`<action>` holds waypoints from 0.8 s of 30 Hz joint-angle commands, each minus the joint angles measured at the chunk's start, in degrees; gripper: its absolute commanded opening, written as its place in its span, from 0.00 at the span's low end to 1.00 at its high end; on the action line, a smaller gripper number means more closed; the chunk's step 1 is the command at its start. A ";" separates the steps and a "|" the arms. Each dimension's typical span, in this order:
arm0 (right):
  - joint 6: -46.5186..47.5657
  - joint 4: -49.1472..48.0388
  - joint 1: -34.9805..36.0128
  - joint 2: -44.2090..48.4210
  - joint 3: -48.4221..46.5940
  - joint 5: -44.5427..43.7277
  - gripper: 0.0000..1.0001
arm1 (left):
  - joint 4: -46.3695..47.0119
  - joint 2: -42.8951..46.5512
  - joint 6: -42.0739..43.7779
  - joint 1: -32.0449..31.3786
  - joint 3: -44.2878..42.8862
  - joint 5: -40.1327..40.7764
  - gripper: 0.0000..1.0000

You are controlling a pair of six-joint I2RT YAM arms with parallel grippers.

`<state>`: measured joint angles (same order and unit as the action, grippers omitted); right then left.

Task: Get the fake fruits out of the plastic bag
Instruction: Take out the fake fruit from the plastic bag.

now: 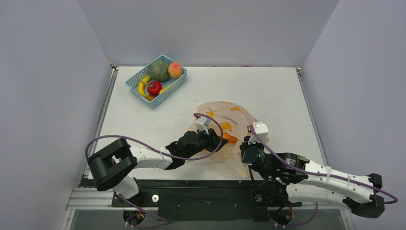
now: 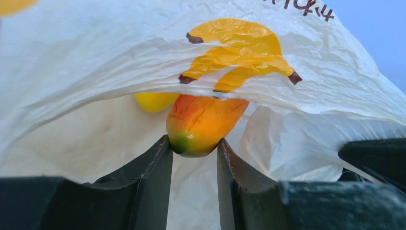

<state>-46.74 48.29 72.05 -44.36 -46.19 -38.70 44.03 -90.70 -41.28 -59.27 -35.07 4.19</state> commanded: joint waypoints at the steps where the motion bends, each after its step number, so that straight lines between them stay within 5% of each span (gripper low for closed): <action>1: 1.83 -8.02 0.16 4.00 3.54 -1.43 0.00 | -6.14 8.29 3.26 0.34 2.50 5.34 0.00; 5: 3.84 -12.60 -1.00 5.87 4.50 -2.86 0.00 | -16.89 16.65 6.08 0.29 1.62 7.84 0.00; 16: 9.31 -16.87 -14.08 -6.85 -1.41 7.63 0.00 | -45.19 35.82 5.88 1.59 -1.02 8.27 0.00; 24: 10.16 -17.98 -15.44 -10.00 -2.55 9.16 0.00 | -59.53 49.97 8.33 10.33 -12.83 2.91 0.00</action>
<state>-37.65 32.93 57.30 -53.71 -47.05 -30.70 -8.88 -45.65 -35.33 -52.47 -38.89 9.76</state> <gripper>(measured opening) 0.003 0.303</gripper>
